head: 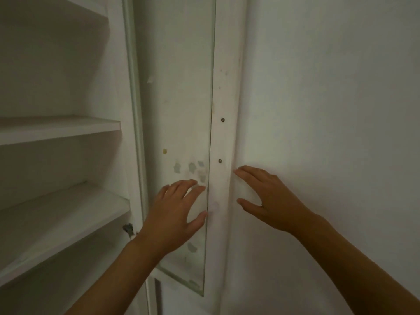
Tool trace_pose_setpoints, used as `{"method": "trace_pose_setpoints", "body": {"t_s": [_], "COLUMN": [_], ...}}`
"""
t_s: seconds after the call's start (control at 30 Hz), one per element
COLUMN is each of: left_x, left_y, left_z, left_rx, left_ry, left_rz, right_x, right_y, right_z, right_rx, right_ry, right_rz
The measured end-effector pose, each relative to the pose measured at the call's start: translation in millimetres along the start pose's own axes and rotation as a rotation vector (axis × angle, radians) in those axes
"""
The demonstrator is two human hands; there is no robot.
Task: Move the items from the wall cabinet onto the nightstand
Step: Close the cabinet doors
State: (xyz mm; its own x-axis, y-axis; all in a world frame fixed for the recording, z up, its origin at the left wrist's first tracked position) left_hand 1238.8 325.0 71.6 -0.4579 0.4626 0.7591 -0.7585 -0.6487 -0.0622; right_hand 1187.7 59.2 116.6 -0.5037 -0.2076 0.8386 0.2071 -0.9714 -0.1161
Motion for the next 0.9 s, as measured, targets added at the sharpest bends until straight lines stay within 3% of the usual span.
{"method": "trace_pose_setpoints", "body": {"t_s": [0.27, 0.6, 0.9], "left_x": [-11.5, 10.5, 63.5], "left_y": [21.5, 28.3, 10.5], "left_z": [7.1, -14.2, -65.4], "left_rx": [0.115, 0.103, 0.105], "left_ry": [0.014, 0.034, 0.116], "left_rz": [0.042, 0.050, 0.009], "right_x": [-8.1, 4.7, 28.4], "right_y": [9.3, -25.2, -107.3], "right_z": [12.1, -8.2, 3.4], "right_rx": [0.101, 0.243, 0.394], "right_ry": [-0.013, 0.027, 0.250], "right_rz": [0.107, 0.126, 0.180]}}
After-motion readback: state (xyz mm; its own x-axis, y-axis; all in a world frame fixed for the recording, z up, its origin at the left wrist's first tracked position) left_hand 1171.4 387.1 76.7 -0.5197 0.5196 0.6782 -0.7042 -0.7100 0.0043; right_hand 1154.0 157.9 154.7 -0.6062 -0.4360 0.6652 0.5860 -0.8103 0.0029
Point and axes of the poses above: each hand's wrist, its own z-axis towards the middle knuckle, its own x-axis out of the back of the hand, y = z × x, the point moved 2 cm from there along z, towards the middle knuckle, and after that the axes turned 11 degrees about -x, right-handed, at the moved point
